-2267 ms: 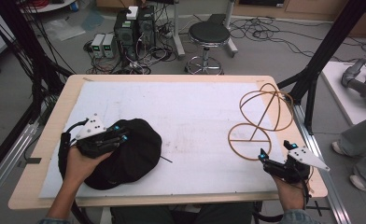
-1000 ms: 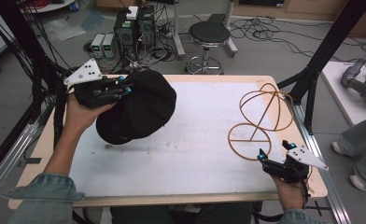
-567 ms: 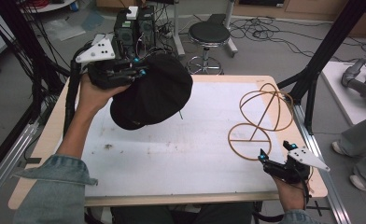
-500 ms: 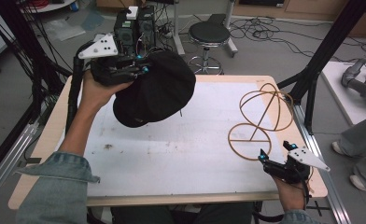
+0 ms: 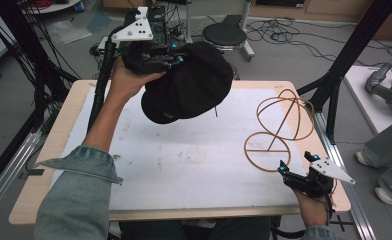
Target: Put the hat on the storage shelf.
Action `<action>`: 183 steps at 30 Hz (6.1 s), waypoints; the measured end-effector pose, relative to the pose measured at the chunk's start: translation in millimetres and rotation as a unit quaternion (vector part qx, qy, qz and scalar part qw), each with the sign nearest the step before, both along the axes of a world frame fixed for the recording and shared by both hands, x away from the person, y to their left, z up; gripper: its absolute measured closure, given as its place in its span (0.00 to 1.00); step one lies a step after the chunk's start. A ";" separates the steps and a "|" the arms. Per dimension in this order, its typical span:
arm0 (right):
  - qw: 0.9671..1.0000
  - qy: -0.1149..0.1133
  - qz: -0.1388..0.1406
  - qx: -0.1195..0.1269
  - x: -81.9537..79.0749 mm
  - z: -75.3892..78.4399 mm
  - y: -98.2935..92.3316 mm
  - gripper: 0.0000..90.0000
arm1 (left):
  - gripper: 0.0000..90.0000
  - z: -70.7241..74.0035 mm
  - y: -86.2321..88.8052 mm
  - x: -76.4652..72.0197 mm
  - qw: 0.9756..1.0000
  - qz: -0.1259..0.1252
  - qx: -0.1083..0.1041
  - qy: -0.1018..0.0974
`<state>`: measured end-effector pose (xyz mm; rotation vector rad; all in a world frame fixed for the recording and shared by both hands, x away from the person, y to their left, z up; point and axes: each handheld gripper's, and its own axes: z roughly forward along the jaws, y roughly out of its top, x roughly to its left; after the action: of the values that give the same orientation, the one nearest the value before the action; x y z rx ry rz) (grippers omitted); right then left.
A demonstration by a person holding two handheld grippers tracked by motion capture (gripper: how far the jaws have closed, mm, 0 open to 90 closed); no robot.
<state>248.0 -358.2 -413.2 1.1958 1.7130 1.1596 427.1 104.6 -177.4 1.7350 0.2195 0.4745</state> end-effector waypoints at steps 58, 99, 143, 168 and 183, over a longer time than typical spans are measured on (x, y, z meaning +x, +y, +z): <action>1.000 0.002 -0.001 0.010 -1.8 -0.6 -7.1 0.12 | 0.83 2.2 -176.2 34.5 0.983 -0.185 -0.003 0.010; 1.000 0.006 0.007 0.005 -0.3 -1.8 -5.7 0.12 | 0.81 -45.0 -244.0 33.3 0.972 -0.225 0.069 0.022; 1.000 0.005 0.004 0.005 0.4 -2.8 -6.4 0.12 | 0.56 -58.4 -241.9 29.2 0.966 -0.218 0.137 -0.010; 1.000 0.008 0.006 0.005 0.9 -2.8 -3.2 0.12 | 0.49 -41.9 -191.6 21.4 0.974 -0.175 0.144 -0.008; 1.000 0.009 0.010 0.000 2.7 -2.4 0.1 0.12 | 0.44 -27.1 -97.6 8.3 0.988 -0.068 0.142 -0.005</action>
<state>250.7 -358.1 -415.5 1.1949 1.7408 1.1652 435.4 6.9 -204.6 2.0096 0.0247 0.4288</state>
